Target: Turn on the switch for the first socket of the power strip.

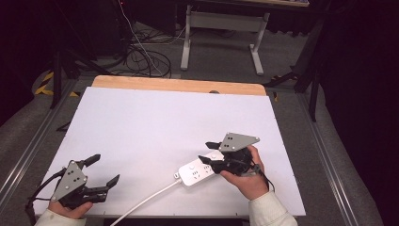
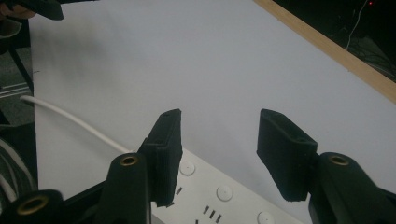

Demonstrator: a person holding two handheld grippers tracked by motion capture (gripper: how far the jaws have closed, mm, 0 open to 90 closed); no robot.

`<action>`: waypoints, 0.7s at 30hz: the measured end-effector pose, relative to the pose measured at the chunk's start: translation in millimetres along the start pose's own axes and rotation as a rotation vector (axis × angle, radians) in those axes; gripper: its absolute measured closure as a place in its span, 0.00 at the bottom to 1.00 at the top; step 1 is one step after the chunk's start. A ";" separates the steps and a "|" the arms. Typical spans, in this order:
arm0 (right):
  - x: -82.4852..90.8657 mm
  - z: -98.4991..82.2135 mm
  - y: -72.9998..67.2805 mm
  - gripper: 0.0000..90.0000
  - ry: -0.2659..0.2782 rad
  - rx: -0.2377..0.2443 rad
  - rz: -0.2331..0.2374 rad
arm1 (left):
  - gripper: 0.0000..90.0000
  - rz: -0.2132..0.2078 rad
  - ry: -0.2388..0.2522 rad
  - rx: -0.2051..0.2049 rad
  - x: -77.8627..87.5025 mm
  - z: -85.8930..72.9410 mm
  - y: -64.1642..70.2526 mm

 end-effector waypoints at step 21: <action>-41.9 15.5 5.1 0.60 -0.050 -0.028 0.103 | 0.16 -0.002 -0.006 0.000 -1.4 -0.7 -0.5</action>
Point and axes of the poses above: each handheld gripper's, and its own axes: x roughly backward along the jaws, z roughly out of its top, y roughly to its right, the point moved 4 cm from there along -x, roughly forward along the jaws, and after that the axes turned 12 degrees about z, right-handed, at the moved point
